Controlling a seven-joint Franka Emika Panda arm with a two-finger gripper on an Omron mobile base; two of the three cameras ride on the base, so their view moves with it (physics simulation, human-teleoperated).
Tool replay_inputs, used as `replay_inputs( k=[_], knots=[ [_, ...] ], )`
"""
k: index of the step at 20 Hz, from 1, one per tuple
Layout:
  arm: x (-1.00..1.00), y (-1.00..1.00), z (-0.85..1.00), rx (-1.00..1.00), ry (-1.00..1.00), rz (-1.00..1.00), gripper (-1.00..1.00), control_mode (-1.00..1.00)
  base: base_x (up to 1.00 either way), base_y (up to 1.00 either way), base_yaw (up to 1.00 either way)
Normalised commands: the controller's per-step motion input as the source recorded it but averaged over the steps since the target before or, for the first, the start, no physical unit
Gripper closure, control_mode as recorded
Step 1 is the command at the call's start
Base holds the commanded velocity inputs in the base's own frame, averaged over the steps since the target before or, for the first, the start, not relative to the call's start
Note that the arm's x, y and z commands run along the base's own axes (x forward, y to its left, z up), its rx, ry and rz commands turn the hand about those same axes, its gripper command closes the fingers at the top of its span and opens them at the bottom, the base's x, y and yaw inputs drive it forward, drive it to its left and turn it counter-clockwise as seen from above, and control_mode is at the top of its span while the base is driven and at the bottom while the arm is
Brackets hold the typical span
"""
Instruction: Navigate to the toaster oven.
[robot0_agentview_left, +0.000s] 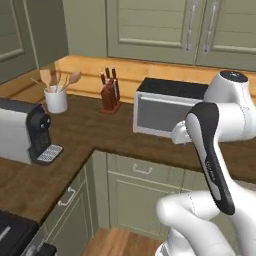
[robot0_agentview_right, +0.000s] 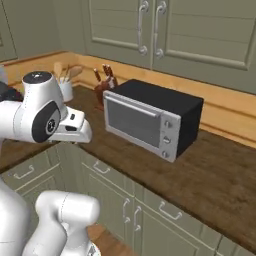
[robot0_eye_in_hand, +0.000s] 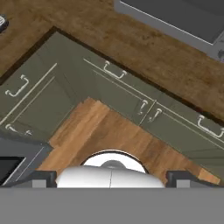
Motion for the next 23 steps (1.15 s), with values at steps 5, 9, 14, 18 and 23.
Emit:
replay_inputs(
  k=[5, 9, 14, 18, 23],
  knots=[
    [0.00, 0.00, 0.00, 0.00, 0.00, 0.00, -1.00, 1.00, 0.42, 0.63, -0.80],
    [0.00, 0.00, 0.00, 0.00, 0.00, 0.00, -1.00, 1.00, 1.00, 0.54, -0.47],
    [0.00, 0.00, 0.00, 0.00, 0.00, 0.00, -1.00, 1.00, 0.96, 0.18, -0.35],
    [0.00, 0.00, 0.00, 0.00, 0.00, 0.00, -1.00, 1.00, 0.91, 0.02, -0.39],
    [0.00, 0.00, 0.00, 0.00, 0.00, 0.00, -1.00, 1.00, 0.90, 0.25, -0.41]
  ],
)
